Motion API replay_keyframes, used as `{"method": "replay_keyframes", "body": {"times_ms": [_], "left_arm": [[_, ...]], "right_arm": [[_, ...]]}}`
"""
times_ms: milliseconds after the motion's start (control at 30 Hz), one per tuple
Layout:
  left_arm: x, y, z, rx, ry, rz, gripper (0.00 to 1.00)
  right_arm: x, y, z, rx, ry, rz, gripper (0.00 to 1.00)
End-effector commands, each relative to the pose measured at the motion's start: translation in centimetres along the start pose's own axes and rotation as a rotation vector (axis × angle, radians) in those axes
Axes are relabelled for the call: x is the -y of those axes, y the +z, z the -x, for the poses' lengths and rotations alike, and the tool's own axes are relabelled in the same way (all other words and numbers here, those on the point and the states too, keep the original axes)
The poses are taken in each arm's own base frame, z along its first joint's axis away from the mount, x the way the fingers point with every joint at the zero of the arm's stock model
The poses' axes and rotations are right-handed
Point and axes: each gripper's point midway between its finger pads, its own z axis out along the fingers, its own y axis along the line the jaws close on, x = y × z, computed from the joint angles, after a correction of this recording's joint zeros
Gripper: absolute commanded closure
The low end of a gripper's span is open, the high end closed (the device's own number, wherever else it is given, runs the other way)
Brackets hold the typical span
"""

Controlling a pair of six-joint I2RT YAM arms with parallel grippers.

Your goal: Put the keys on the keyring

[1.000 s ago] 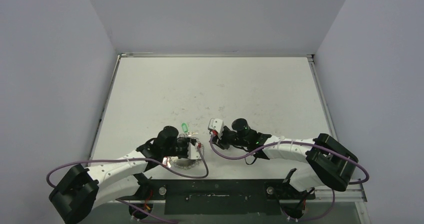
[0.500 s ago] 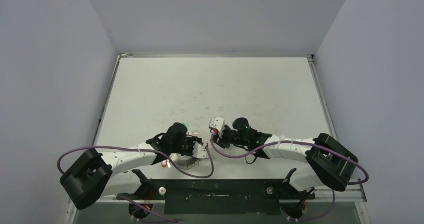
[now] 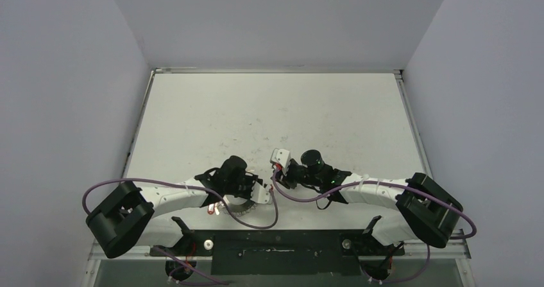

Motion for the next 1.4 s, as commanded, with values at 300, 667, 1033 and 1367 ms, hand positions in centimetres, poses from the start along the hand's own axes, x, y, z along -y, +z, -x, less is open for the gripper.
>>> {"method": "replay_keyframes", "body": {"times_ms": [300,667,1033,1367], "left_arm": [[-1.8,-1.3,0.4,-0.069,0.109,0.034,1.0],[-1.9,-3.8,1.9,-0.012,0.114,0.107,1.0],[-1.6,-5.1,5.7,0.191,0.032,0.143,1.0],[-1.3,-6.8,8.2,0.364,-0.091,0.196,1.0]], "right_arm": [[0.3,-0.6,2.2,0.069,-0.016,-0.002,0.75],[0.2,-0.7,3.3,0.093,-0.022,0.013,0.75],[-1.4,-1.3,4.3,0.168,-0.133,0.098,0.74],[-4.2,-1.7,5.2,0.234,-0.304,0.262,0.73]]}}
